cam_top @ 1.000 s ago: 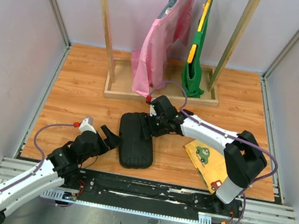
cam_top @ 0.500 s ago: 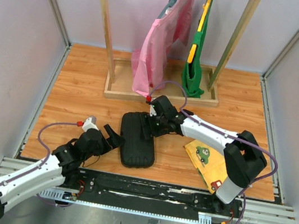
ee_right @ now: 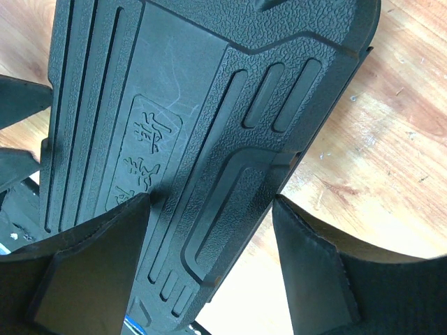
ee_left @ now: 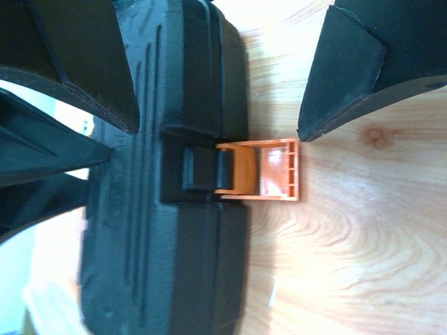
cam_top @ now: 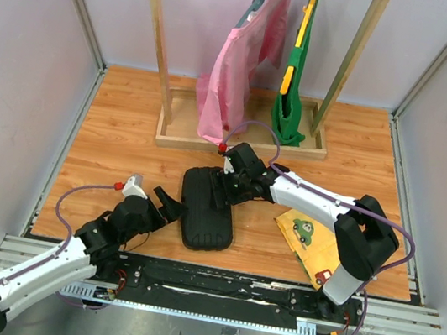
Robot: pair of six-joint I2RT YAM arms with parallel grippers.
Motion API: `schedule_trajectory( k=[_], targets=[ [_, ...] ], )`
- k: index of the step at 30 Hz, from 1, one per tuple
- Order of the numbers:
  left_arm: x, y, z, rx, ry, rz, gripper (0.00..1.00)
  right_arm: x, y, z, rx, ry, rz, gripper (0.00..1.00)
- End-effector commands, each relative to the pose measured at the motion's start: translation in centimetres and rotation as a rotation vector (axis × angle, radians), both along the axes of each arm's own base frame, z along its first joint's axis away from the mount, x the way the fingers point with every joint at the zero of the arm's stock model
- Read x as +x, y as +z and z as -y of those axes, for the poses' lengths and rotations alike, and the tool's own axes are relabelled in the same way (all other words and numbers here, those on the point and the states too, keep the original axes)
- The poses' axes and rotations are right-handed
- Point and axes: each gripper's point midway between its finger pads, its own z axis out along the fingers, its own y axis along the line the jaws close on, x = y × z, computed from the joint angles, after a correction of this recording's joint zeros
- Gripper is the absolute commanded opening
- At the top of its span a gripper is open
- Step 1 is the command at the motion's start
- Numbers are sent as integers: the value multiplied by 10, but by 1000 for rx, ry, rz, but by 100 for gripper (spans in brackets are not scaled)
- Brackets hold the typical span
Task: Sort the tools into containers
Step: Close the storage box at the center of the board.
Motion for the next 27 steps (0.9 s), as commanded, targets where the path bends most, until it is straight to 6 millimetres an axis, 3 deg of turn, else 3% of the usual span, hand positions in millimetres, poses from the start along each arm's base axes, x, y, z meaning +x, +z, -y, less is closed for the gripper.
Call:
schedule_trajectory(
  k=[1, 6, 10, 15, 27],
  targets=[
    [3, 17, 4, -58, -15, 97, 99, -10, -6, -4, -6, 33, -24, 72],
    [3, 15, 4, -64, -23, 109, 99, -11, -6, -5, -4, 36, -25, 72],
    [0, 1, -3, 4, 1, 38, 99, -10, -5, -6, 0, 38, -25, 72],
    [1, -2, -9, 89, 7, -8, 99, -10, -5, -10, 6, 44, -31, 72],
    [2, -14, 4, 61, -36, -15, 99, -13, -5, -10, 3, 52, -31, 72]
  ],
)
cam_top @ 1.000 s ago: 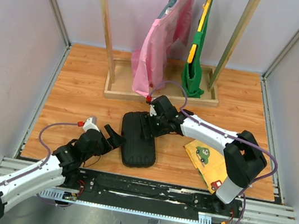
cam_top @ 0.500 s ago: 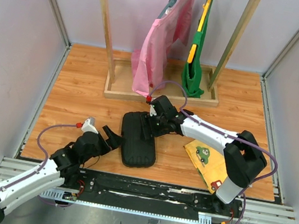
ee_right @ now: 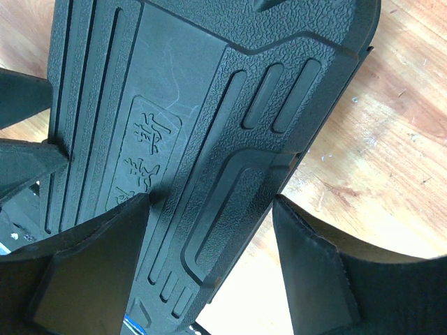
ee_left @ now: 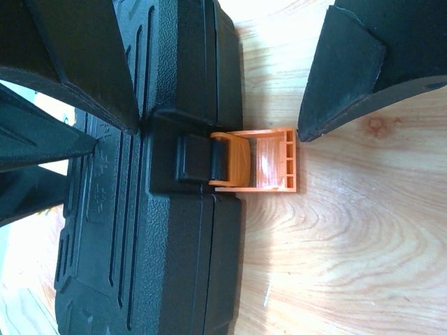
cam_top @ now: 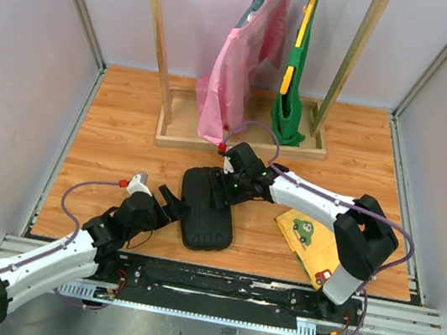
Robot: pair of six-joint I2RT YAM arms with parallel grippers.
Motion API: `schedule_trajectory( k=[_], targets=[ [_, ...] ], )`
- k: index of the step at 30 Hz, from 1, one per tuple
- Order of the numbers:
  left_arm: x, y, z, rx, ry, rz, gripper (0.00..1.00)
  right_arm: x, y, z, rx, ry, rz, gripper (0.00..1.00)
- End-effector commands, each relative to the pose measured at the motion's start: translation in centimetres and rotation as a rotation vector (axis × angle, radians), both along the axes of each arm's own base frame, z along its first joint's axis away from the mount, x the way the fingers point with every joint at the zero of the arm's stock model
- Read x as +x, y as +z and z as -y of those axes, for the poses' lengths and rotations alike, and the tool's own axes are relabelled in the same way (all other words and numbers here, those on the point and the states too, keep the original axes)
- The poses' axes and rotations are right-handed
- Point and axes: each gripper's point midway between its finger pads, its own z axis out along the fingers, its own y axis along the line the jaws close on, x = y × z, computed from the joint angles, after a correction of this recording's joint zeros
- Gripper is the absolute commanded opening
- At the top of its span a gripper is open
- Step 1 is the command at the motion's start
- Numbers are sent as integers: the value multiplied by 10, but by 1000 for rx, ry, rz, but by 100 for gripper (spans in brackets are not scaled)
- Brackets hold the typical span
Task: Sort the tools into containers
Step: Close the storage box at the center of the board.
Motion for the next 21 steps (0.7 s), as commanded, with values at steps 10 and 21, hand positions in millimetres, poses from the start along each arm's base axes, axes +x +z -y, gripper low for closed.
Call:
schedule_trajectory(
  k=[10, 21],
  targets=[
    [-9, -11, 3, -68, -34, 36, 99, -13, -5, -13, 10, 60, -38, 72],
    [-4, 2, 3, -71, -37, 92, 91, -16, -7, -14, 6, 66, -44, 72]
  ],
)
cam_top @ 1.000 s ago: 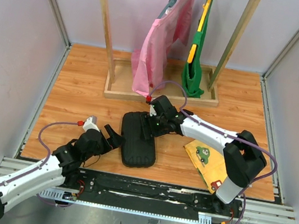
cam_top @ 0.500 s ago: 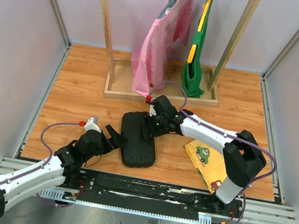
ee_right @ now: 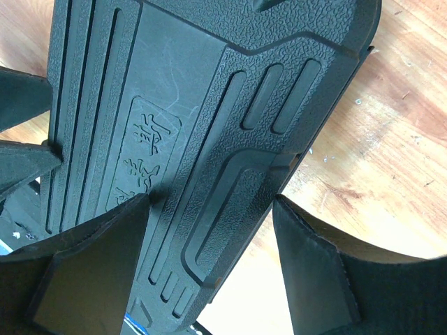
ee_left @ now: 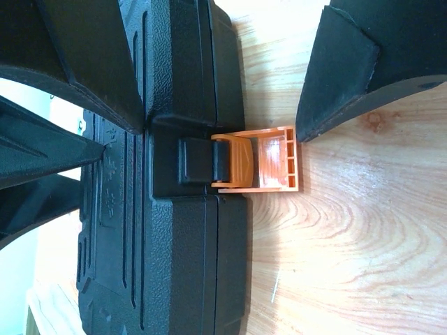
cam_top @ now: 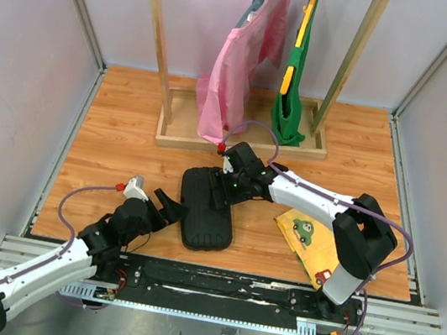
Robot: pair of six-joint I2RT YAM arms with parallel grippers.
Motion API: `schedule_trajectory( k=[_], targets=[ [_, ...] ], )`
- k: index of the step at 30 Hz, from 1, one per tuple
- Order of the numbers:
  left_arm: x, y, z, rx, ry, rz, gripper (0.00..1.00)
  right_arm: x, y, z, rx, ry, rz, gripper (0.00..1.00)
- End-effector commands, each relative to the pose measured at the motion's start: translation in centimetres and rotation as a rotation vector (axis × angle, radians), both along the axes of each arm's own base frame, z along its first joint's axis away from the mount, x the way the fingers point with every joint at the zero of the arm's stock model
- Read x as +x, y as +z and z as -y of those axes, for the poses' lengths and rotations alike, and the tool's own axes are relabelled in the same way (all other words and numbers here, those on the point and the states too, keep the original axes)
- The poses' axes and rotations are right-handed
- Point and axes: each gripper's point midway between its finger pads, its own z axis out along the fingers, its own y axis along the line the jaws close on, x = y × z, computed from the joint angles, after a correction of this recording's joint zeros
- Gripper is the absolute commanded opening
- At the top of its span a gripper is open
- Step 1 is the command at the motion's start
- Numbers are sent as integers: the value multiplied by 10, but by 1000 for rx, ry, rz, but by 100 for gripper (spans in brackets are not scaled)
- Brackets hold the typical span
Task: Sort the tools into containers
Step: Close the storage box at the center of the board.
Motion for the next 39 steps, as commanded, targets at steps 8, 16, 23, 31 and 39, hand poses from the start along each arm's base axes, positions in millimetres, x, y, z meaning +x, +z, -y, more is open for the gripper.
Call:
schedule_trajectory(
  k=[8, 16, 23, 31, 39],
  targets=[
    [4, 22, 4, -1, -28, 74, 79, -16, -7, -11, 3, 61, -37, 72],
    [5, 34, 6, -21, -35, 101, 78, -17, -8, -12, 2, 66, -42, 72],
    [4, 40, 8, -40, -49, 127, 78, -17, -10, -13, 1, 68, -46, 72],
    [4, 44, 11, -55, -59, 138, 78, -18, -11, -13, -2, 70, -49, 72],
    [4, 49, 16, -79, -80, 154, 78, -18, -11, -13, -1, 74, -50, 72]
  ],
)
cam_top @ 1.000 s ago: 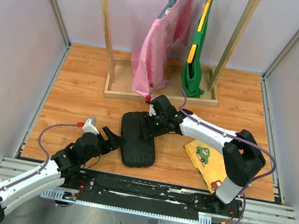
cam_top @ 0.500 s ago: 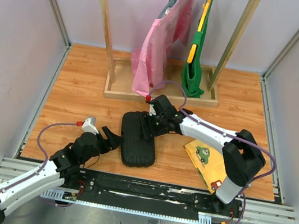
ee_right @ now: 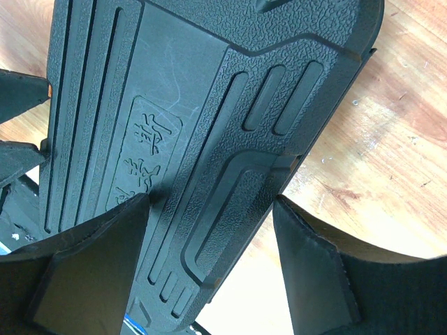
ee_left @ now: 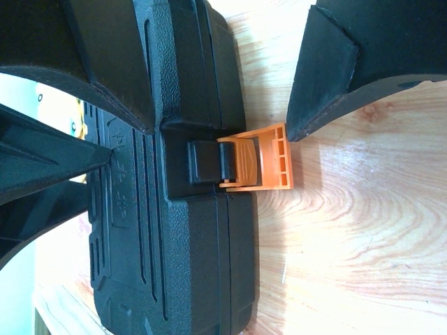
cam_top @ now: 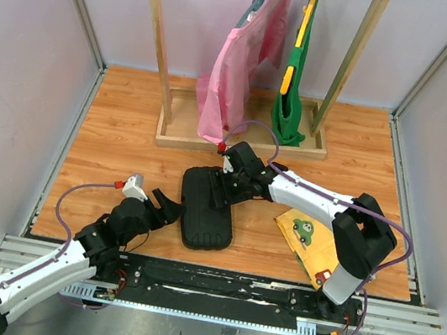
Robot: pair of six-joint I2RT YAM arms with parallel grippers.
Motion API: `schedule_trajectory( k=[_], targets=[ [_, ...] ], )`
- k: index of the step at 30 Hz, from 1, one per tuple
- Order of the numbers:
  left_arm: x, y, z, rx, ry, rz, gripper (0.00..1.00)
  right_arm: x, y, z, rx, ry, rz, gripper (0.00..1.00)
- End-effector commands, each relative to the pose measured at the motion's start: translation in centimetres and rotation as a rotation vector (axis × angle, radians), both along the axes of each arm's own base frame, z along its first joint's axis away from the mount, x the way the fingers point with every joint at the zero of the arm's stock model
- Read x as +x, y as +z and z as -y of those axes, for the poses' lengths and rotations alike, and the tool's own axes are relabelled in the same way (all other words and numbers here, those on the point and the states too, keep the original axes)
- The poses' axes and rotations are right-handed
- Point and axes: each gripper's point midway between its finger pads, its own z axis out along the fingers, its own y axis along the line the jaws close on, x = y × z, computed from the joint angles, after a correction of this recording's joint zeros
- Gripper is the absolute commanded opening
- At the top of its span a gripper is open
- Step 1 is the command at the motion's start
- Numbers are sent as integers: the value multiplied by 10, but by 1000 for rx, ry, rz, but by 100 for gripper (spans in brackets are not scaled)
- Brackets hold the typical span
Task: Sort the tools into containers
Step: Close the storage box at the center of the board.
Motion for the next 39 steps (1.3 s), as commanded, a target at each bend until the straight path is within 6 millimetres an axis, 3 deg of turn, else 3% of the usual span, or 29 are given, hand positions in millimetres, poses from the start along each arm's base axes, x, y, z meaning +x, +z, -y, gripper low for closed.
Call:
schedule_trajectory(
  k=[1, 6, 24, 31, 39],
  targets=[
    [2, 39, 20, -122, -62, 84, 78, -19, -10, -13, 2, 75, -49, 72],
    [2, 42, 22, -136, -71, 94, 77, -19, -10, -15, 5, 77, -51, 72],
    [5, 56, 23, -147, -75, 135, 58, -19, -13, -16, -2, 83, -57, 72],
    [5, 60, 24, -155, -81, 147, 57, -20, -14, -17, -3, 87, -60, 72],
    [4, 50, 27, -155, -94, 132, 57, -20, -15, -17, -5, 88, -61, 72]
  ],
)
